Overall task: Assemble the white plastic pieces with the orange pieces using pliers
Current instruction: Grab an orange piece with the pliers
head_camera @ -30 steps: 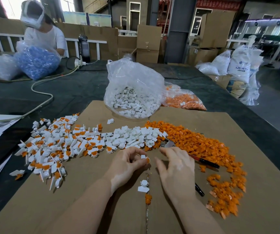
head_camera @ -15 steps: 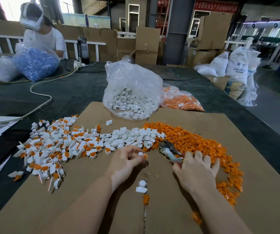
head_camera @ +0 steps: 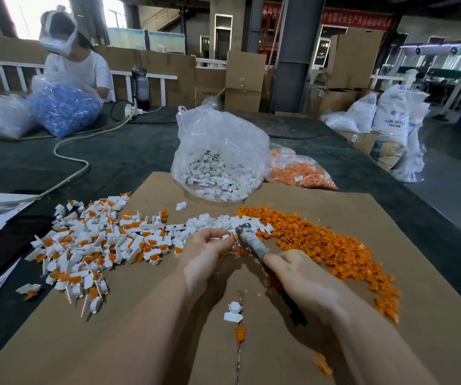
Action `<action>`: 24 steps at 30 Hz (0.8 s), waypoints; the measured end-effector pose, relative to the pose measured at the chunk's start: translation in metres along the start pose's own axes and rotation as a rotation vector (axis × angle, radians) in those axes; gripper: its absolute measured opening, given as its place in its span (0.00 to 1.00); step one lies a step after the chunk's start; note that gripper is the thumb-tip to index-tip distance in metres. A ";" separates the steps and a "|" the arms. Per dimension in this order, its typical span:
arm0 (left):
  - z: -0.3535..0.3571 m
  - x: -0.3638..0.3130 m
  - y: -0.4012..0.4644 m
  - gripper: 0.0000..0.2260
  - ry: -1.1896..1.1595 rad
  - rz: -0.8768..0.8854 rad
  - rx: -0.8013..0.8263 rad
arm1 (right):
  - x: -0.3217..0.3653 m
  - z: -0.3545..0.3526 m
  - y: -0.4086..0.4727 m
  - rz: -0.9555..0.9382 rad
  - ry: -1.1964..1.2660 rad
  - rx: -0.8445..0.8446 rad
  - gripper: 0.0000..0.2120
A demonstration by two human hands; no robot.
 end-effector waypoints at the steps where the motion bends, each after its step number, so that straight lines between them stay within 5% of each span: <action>1: -0.001 0.001 0.000 0.06 0.006 -0.009 -0.015 | 0.001 0.002 -0.001 0.014 0.042 0.018 0.17; 11: -0.002 0.003 0.002 0.07 0.047 -0.005 -0.080 | 0.000 0.010 -0.007 0.095 0.183 0.114 0.19; 18: 0.001 0.006 0.004 0.06 0.084 0.004 -0.110 | -0.001 0.012 -0.006 -0.090 -0.186 -0.043 0.18; 24: 0.004 0.007 0.002 0.05 0.065 0.006 -0.132 | -0.008 0.017 -0.001 -0.100 -0.210 -0.098 0.15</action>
Point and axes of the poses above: each hand's wrist, its own y-axis towards the middle knuckle, its own z-axis out of the palm, x = y × z, the point moved 2 cm from there along y, towards the middle knuckle, and after that the axes turned 5 degrees about y, right-handed, at the moved point
